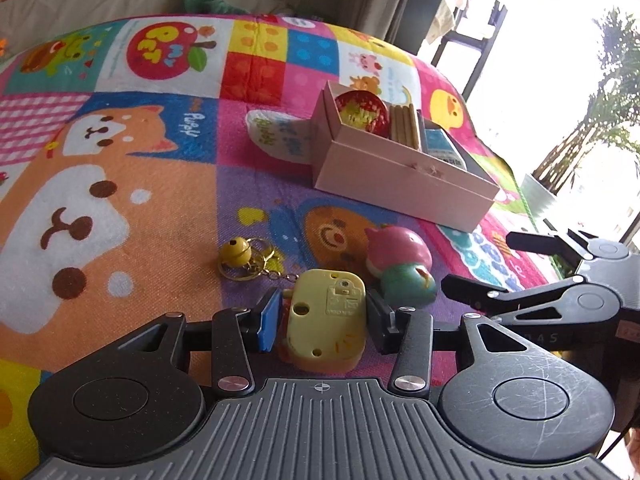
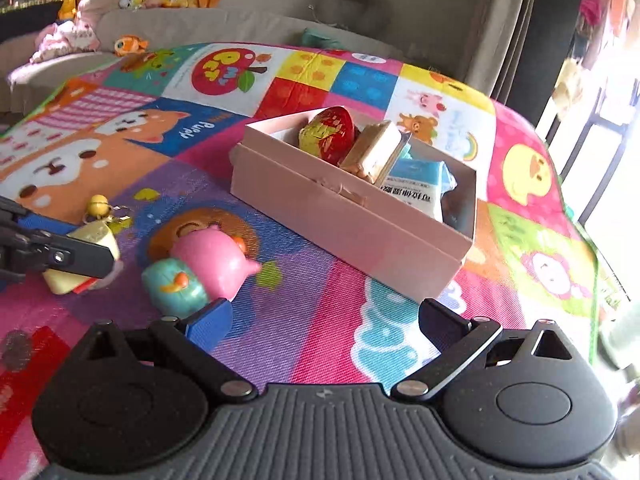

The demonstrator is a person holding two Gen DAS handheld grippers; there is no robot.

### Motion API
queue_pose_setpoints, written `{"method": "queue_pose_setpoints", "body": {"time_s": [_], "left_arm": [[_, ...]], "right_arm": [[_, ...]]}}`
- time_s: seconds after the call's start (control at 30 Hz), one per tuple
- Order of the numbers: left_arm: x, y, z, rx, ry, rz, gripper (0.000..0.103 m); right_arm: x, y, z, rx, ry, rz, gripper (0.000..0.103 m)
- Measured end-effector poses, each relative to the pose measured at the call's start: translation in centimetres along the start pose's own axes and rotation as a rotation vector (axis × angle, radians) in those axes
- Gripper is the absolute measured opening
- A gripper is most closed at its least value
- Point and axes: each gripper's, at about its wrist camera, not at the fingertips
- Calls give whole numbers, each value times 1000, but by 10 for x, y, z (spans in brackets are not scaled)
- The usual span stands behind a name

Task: Organize objects
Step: 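Grasp the pink pig toy with the right tool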

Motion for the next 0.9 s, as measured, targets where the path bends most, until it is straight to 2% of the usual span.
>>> {"method": "queue_pose_setpoints", "body": {"time_s": [0.17,0.27,0.47,0.57,0.6,0.67,0.7,0.73,0.9], "left_arm": [[14,-10,-8,-33,127,25,51],[17,-15,-11,-51,163,38,52],[21,-20,-19,-51,222,43,51],[22,-21,-21,-40,222,53,51],[23,-21,-21,-40,219,56,51],[23,-23,-20,-41,215,58,51],[22,-24,-21,-40,210,55,50],[21,-25,-21,-33,200,47,50],[22,-38,-7,36,181,5,49]], "right_arm": [[4,-12,4,23,43,153,100],[2,-14,10,33,70,243,100],[0,8,20,-17,153,289,99],[-1,28,25,-59,201,264,91],[-3,36,27,-81,214,241,86],[-6,41,28,-99,226,231,70],[-7,38,29,-95,213,234,57],[-7,33,29,-97,209,245,48],[21,-16,22,0,235,235,47]]}}
Point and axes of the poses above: each gripper's, at about its wrist camera, not at the fingertips, and y roughly the way its jaws point, x to its right, z to its top, and after that the axes turned 6 degrees about z, right-handed
